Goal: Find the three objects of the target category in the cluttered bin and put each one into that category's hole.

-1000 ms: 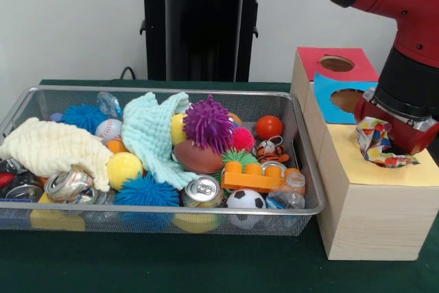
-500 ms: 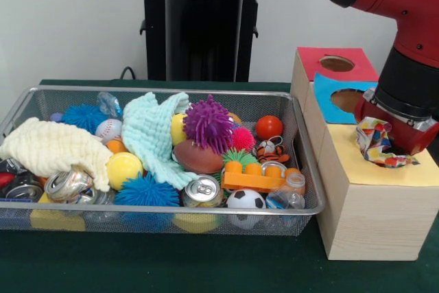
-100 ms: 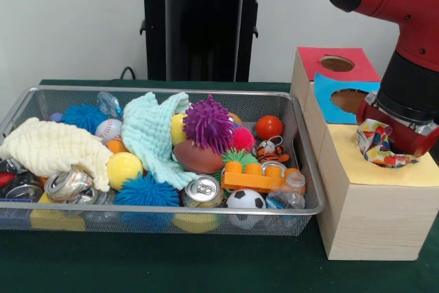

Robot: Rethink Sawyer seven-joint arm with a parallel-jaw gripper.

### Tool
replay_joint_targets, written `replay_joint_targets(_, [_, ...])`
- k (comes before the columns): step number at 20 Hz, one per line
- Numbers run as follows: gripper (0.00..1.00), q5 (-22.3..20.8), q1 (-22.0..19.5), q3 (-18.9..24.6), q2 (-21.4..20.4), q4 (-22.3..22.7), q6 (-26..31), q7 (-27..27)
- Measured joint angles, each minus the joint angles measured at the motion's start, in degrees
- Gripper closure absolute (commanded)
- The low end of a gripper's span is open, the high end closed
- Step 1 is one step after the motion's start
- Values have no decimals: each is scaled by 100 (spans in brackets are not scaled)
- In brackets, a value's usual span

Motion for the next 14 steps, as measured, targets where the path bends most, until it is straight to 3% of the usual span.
replay_joint_targets(1, [0, 4, 5, -15, 10, -20, -6, 28])
replay_joint_targets(14, [0, 15, 10, -118, 68, -108, -7, 134])
